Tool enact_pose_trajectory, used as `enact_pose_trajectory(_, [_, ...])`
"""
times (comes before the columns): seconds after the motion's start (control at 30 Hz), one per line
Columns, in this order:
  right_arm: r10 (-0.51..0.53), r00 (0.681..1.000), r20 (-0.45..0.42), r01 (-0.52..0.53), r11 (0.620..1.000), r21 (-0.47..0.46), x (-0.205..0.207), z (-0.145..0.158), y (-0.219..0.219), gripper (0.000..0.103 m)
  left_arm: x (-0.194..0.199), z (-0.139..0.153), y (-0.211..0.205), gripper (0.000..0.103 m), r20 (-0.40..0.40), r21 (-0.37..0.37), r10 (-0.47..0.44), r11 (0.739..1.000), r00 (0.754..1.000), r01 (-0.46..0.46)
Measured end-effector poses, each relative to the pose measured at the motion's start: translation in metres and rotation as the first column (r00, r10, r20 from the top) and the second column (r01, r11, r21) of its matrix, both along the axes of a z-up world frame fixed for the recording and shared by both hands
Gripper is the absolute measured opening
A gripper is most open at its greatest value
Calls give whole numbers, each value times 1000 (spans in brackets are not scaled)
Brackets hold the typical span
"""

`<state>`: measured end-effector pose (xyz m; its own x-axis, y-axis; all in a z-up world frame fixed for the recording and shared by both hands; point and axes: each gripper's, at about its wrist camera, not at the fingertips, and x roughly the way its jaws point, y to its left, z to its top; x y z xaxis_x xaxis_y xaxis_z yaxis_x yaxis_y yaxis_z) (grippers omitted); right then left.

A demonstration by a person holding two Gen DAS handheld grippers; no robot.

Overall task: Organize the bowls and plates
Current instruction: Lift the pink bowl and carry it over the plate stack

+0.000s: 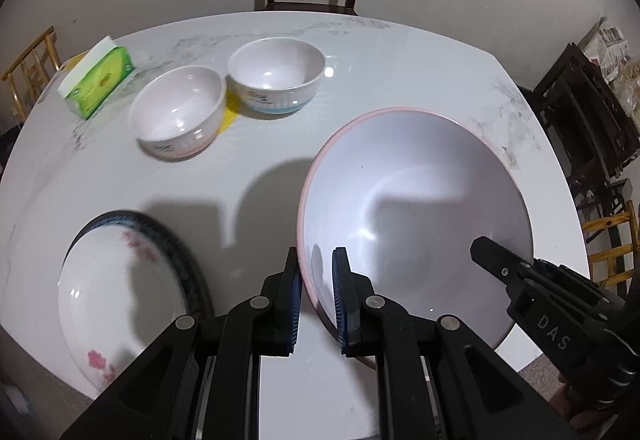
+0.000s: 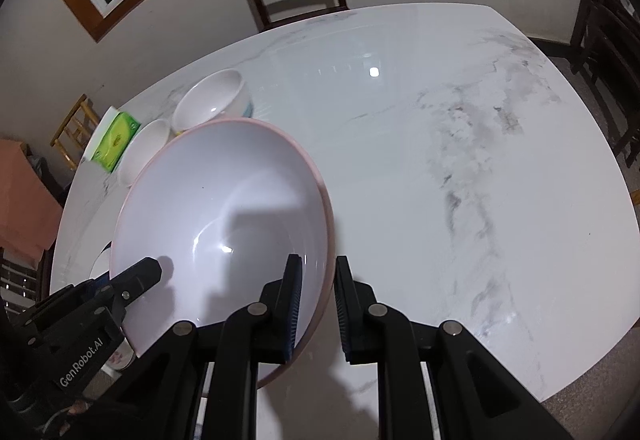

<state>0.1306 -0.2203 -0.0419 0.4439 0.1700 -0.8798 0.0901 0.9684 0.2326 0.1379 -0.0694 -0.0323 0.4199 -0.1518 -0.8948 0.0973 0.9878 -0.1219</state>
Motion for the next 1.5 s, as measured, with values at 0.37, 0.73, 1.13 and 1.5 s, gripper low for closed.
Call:
enact_pose_trajectory(0.37, [87, 996, 23, -87, 996, -8, -15, 12, 53, 17, -34, 10, 54, 12, 23, -19, 84, 996, 996, -83])
enact_pose_trajectory(0.73, [195, 981, 23, -195, 981, 21, -18, 13, 112, 17, -54, 20, 112, 12, 45, -15, 192, 981, 980, -192])
enact_pose_trajectory(1.13, [264, 964, 22, -265, 964, 28, -15, 20, 148, 17, -68, 25, 152, 12, 51, -24, 266, 964, 963, -265])
enact_pose_trajectory(1.5, [322, 947, -14, -322, 946, 30, -10, 6, 185, 17, -75, 14, 187, 12, 28, -31, 330, 944, 943, -329])
